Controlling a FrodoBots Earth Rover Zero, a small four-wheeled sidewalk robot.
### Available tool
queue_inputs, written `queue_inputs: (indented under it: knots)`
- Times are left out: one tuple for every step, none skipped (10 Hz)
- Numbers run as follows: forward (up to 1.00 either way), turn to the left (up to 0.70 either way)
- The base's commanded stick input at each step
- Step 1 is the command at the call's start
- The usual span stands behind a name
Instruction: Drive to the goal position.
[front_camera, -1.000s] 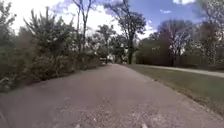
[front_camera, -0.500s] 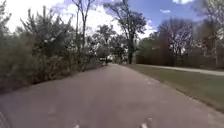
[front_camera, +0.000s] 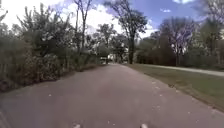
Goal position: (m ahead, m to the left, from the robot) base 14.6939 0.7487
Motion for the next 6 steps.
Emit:
queue_inputs:
  knots:
    - [1.0,0.0]
    - [1.0,0.0]
    - [1.0,0.0]
    - [1.0,0.0]
    - [1.0,0.0]
    - [1.0,0.0]
